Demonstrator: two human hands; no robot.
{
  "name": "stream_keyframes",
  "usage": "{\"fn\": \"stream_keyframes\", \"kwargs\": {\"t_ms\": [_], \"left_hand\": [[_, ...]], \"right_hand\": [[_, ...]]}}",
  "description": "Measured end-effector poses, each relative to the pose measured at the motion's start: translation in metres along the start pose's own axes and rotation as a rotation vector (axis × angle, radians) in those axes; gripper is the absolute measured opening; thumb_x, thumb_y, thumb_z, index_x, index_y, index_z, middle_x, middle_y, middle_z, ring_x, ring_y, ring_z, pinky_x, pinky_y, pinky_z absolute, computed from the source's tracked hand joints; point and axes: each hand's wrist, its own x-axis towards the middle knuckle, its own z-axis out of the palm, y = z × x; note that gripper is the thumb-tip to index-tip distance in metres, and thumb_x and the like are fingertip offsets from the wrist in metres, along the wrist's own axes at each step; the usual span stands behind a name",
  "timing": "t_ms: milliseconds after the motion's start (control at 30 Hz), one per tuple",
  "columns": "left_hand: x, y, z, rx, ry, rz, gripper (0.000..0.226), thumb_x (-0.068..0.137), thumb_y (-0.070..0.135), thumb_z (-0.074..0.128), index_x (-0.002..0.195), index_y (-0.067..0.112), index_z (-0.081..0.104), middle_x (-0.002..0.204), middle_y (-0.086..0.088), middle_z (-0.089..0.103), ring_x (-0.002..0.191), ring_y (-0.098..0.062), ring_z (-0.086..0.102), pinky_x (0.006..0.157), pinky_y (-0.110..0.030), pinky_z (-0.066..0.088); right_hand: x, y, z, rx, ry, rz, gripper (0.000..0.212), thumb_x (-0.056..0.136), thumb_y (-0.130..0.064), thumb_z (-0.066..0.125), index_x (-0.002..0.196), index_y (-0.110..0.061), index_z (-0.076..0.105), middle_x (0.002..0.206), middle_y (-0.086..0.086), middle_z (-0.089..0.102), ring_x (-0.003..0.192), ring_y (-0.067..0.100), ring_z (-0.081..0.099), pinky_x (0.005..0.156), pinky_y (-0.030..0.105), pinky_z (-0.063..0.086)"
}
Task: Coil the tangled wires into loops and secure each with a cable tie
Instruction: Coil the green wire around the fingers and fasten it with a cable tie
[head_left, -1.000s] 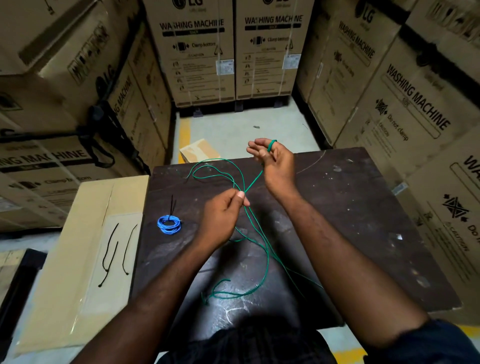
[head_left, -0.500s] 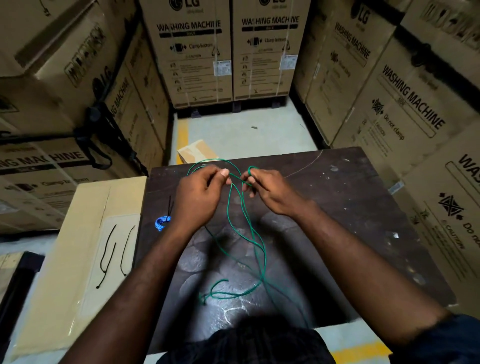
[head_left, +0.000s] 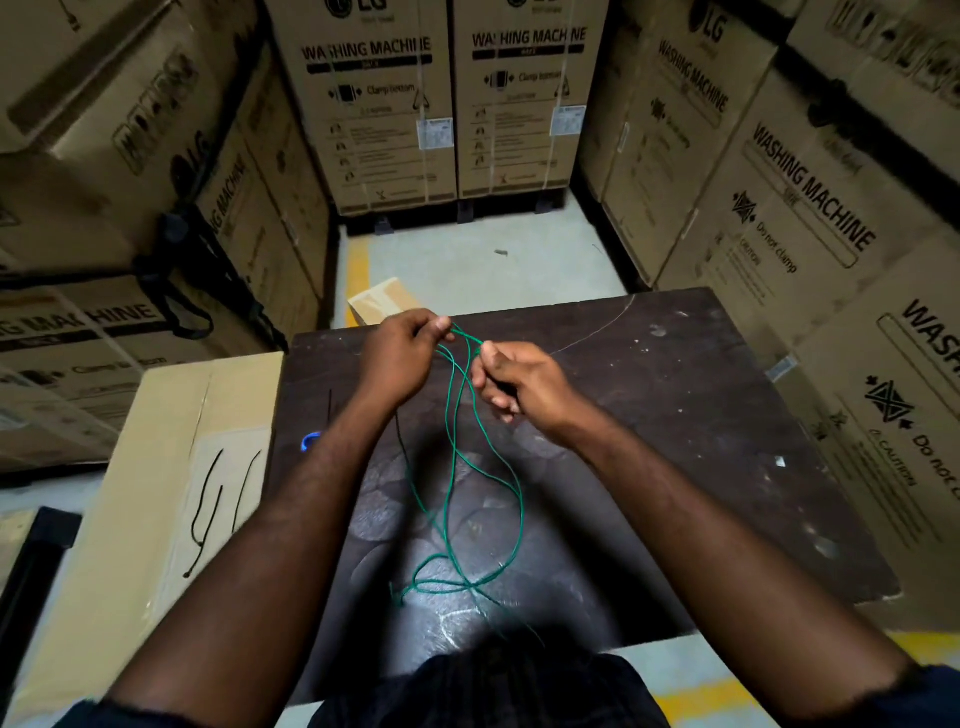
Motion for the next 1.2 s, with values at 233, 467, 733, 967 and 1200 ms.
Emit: {"fn": "stream_keyframes", "kwargs": {"t_ms": [233, 467, 733, 967, 1200], "left_hand": [[-0.012, -0.039, 0.026, 0.003, -0.139, -0.116, 0.03, 0.095, 0.027, 0.055, 0.068, 0.025, 0.065, 0.075, -0.007, 0.068, 0.072, -0.014, 0.055, 0.068, -0.029, 0.039], [-0.026, -0.045, 0.042, 0.023, -0.201, -0.186, 0.035, 0.09, 0.042, 0.052, 0.061, 0.026, 0.062, 0.073, -0.012, 0.067, 0.065, -0.014, 0.049, 0.066, -0.03, 0.039], [-0.037, -0.032, 0.054, -0.089, -0.284, -0.162, 0.031, 0.097, 0.02, 0.052, 0.068, 0.018, 0.064, 0.05, 0.009, 0.049, 0.046, 0.002, 0.041, 0.052, -0.02, 0.03], [-0.043, -0.02, 0.056, -0.161, -0.357, -0.133, 0.037, 0.087, 0.039, 0.046, 0.058, 0.022, 0.062, 0.043, 0.007, 0.037, 0.038, -0.002, 0.029, 0.05, -0.027, 0.021], [-0.054, -0.014, 0.057, -0.131, -0.367, -0.105, 0.039, 0.098, 0.022, 0.05, 0.061, 0.024, 0.061, 0.042, 0.007, 0.042, 0.039, -0.001, 0.035, 0.05, -0.024, 0.024]], "right_hand": [[-0.017, 0.016, -0.003, 0.191, 0.138, 0.043, 0.036, 0.103, -0.019, 0.03, 0.076, -0.007, 0.051, 0.045, -0.006, 0.041, 0.036, 0.006, 0.026, 0.04, 0.019, 0.033], [-0.014, 0.006, -0.002, 0.414, 0.22, 0.028, 0.027, 0.101, -0.019, 0.036, 0.084, -0.007, 0.054, 0.053, -0.004, 0.04, 0.038, 0.005, 0.028, 0.043, 0.021, 0.033], [0.003, -0.006, 0.001, 0.58, 0.394, -0.032, 0.026, 0.101, -0.014, 0.035, 0.091, -0.005, 0.057, 0.056, -0.005, 0.056, 0.042, 0.006, 0.042, 0.048, 0.021, 0.043], [0.018, -0.006, -0.013, 0.664, 0.488, -0.128, 0.027, 0.099, -0.003, 0.031, 0.1, 0.0, 0.058, 0.069, 0.003, 0.066, 0.051, 0.01, 0.058, 0.062, 0.026, 0.052], [0.032, 0.019, -0.02, 0.315, 0.568, -0.081, 0.025, 0.102, -0.005, 0.027, 0.109, -0.001, 0.05, 0.083, 0.009, 0.062, 0.06, 0.01, 0.067, 0.06, 0.02, 0.053]]}}
